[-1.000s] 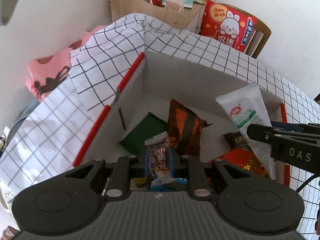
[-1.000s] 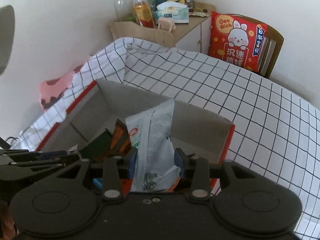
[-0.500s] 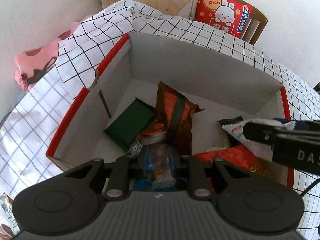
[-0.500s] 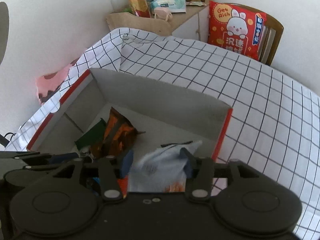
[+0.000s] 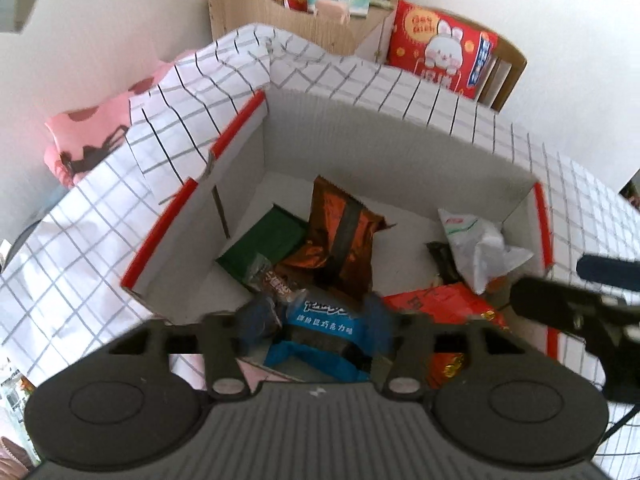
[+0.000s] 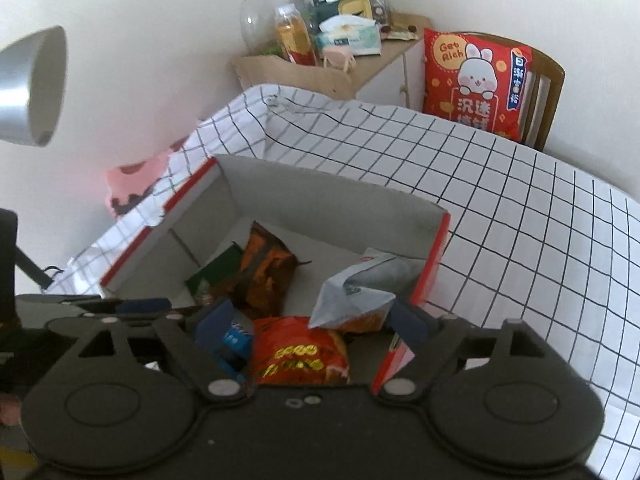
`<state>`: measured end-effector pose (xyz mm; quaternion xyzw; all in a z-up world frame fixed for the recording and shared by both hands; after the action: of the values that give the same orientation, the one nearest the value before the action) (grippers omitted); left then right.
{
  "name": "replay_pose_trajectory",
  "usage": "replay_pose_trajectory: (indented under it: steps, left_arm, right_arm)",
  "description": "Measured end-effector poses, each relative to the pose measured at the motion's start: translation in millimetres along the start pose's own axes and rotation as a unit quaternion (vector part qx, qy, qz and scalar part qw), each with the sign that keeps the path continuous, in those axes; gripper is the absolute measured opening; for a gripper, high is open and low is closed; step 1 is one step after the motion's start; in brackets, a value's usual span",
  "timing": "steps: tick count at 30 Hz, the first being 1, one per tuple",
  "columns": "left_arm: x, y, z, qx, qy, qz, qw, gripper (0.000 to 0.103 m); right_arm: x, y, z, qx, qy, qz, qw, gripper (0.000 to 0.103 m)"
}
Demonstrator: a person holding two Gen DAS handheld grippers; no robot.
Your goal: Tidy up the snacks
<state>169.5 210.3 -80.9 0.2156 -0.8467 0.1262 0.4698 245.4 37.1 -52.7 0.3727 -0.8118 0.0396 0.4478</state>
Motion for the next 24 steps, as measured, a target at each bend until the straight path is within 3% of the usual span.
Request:
replay_pose_trajectory:
  steps: [5, 9, 17, 24]
  left_arm:
    - [24.7, -2.2, 1.1, -0.001, -0.029, 0.010, 0.9995, 0.063]
    - [44.0, -4.5, 4.3, -0.002, -0.051, 0.019, 0.9985, 0.071]
    - [81.6, -7.0, 15.8, -0.002, -0.079, 0.052, 0.9955, 0.080]
    - [111.1, -13.5, 28.8, -0.013, -0.116, 0.055, 0.9917, 0.087]
  right_arm:
    - [26.2, -0.3, 7.4, -0.014, -0.022, -0.018, 0.999, 0.095]
    - [49.9, -3.4, 14.0, -0.025, -0.048, -0.035, 0.998, 0.103]
    - [86.1, -5.8, 34.9, -0.027, -0.077, -0.057, 0.995, 0.103]
    - [116.3, -6.0, 54.5, -0.022, -0.126, -0.054, 0.990, 0.103]
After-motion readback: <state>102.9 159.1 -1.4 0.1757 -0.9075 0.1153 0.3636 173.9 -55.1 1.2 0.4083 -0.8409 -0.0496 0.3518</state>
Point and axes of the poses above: each gripper's, at about its wrist camera, not at the fingertips, and x roughly against the way its jaws point, y to its left, z to its underside, the point moved 1 cm from there along -x, roughly the way its jaws point, and after that the axes turned 3 degrees about -z, right-handed, at the moved point
